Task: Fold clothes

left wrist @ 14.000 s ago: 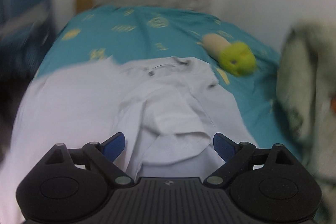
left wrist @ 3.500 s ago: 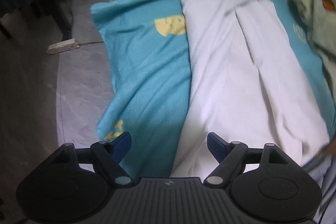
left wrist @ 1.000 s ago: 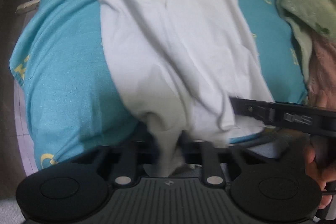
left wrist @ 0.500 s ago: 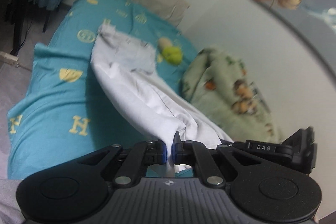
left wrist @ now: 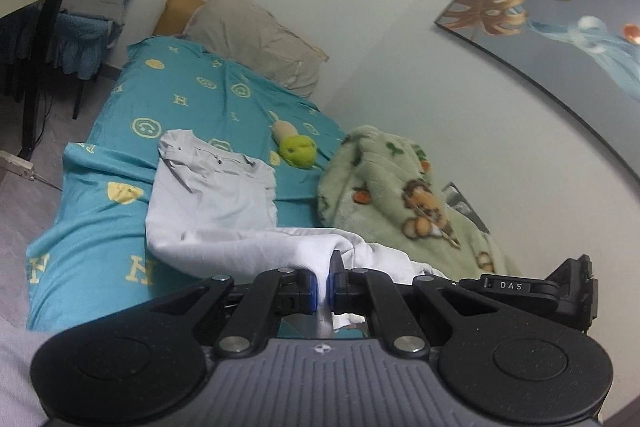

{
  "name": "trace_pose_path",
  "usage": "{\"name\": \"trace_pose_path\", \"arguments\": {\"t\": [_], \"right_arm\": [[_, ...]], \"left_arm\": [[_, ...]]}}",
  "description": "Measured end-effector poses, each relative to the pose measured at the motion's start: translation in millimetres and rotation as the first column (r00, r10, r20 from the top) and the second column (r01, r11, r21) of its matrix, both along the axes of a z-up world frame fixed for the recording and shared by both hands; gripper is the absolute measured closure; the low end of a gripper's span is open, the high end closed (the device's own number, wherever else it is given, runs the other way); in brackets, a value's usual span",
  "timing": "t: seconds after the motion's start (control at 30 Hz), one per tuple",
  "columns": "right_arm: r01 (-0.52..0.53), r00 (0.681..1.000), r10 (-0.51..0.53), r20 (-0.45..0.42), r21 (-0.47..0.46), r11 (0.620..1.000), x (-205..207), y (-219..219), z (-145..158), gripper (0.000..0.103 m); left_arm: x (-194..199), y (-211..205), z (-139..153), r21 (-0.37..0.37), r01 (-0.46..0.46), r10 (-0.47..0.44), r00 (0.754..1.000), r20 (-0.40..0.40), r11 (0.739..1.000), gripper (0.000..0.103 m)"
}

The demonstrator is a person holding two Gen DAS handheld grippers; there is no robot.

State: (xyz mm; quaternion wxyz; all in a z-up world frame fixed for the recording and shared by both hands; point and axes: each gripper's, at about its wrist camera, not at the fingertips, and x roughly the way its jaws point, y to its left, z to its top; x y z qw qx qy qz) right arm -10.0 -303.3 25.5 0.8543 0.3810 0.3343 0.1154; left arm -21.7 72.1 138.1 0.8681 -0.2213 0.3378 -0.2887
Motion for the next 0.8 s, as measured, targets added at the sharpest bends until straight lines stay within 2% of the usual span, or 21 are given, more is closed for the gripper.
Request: {"name": "trace_pose_path", "arguments": {"t": [0.07,0.27,0.43,0.5,0.67,0.8], "right_arm": [[0.011,1.000,-0.011,-0.019,0.001,1.000,31.3,-3.3,-4.5,0.093],[0.046,0.993,-0.049,-0.103,-0.031,0.998,140.7,-12.0,-32.3,0.093],[0.049,0.980,-0.063,-0.188,-0.079,0.996,225.0,-18.8,-83.4,0.093],[0.040,0.974,-0.062,-0.218,-0.104,0.994,252.9,-19.7,-107.5,0.093],[-0.024,0.956,-0.040,-0.290,-0.215,0.976,305.1,-13.1,-162.3,0.092],[-0.054,0.947,-0.027,-0.320,-0.242,0.969,323.9,-10.6,-189.9,0.091]], "left_arm": [[39.3,-1.8,-12.1,0.008,-0.016,0.016,1.000,-0.001,1.000,0.098],[156.9,-24.2,-45.2,0.114,-0.061,0.061,0.998,0.000,0.992,0.097],[248.2,-40.4,-99.3,0.215,-0.082,0.093,0.995,-0.042,0.973,0.097],[279.2,-42.4,-126.1,0.229,-0.082,0.100,0.993,-0.070,0.970,0.097],[334.9,-50.6,-195.6,0.308,-0.079,0.119,0.986,-0.114,0.948,0.097],[358.1,-51.6,-242.9,0.347,-0.074,0.138,0.977,-0.165,0.935,0.096]]}}
